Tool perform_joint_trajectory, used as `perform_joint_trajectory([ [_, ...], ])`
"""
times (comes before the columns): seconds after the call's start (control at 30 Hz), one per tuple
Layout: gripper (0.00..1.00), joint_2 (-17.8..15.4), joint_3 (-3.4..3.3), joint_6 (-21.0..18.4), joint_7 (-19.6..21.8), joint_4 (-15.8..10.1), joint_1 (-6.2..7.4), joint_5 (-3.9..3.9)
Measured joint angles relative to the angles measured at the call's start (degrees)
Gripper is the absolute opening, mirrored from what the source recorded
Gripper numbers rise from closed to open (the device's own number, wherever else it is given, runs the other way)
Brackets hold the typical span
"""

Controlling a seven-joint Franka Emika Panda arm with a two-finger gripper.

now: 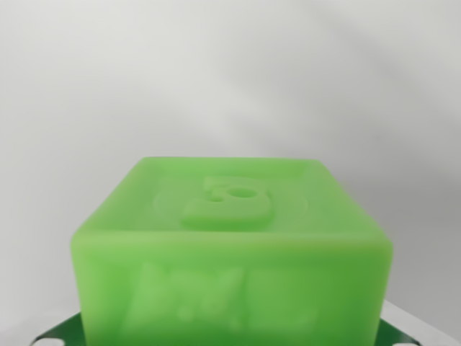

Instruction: Stack cube

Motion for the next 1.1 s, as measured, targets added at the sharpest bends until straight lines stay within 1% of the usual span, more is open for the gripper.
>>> perform_joint_trajectory([
  [1.1, 0.0, -4.5, 0.1, 2.0, 12.9, -6.5, 6.32, -0.21],
])
